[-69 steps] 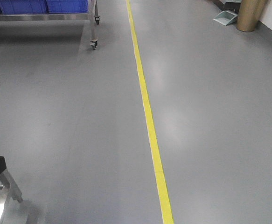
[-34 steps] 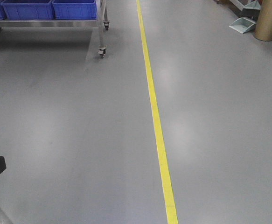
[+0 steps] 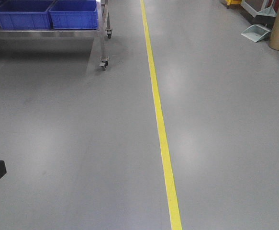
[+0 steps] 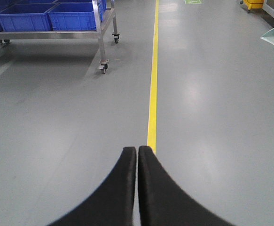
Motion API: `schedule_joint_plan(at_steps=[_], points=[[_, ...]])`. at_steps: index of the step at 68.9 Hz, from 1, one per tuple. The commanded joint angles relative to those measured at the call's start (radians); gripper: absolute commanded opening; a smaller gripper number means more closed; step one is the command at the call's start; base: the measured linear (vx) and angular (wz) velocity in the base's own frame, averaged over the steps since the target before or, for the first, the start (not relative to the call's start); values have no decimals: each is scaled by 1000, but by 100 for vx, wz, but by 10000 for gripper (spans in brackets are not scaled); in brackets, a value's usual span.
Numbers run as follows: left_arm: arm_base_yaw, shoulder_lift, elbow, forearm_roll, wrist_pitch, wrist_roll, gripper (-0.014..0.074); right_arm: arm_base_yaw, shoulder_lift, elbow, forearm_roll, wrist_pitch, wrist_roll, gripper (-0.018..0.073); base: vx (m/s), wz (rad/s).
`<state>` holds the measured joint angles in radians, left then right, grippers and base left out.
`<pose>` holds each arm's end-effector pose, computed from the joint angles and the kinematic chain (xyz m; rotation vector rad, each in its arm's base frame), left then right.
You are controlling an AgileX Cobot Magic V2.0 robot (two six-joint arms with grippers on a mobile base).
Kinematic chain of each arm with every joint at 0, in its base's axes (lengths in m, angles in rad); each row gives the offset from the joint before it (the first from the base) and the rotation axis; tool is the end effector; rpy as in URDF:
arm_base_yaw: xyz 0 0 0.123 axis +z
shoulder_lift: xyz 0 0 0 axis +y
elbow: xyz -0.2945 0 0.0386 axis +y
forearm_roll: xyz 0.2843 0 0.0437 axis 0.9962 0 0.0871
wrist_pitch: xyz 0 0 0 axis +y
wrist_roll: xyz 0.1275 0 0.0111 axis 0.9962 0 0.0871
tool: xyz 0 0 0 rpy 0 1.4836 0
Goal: Move and align brake pads A on conveyor
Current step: 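Drive toward the steel racks holding blue bins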
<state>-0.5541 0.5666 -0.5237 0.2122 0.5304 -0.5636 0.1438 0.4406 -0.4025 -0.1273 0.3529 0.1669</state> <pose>0.1528 -0.0785 0.2867 0.1133 2.0743 -0.4705 0.1571 0.0171 0.2784 -0.0600 1.8717 0.0907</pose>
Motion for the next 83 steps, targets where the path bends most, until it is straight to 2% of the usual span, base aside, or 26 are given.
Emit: schedule_joint_plan(at_steps=[1, 56, 83], points=[[-6, 0, -26, 8, -66, -7, -6, -5, 5, -25, -12, -75, -11, -8, 40, 0], [-6, 0, -26, 8, -66, -7, -6, -5, 5, -25, -12, -75, -11, -8, 38, 2], [-6, 0, -26, 8, -66, -7, -6, -5, 5, -25, -12, -75, -11, -8, 23, -2]])
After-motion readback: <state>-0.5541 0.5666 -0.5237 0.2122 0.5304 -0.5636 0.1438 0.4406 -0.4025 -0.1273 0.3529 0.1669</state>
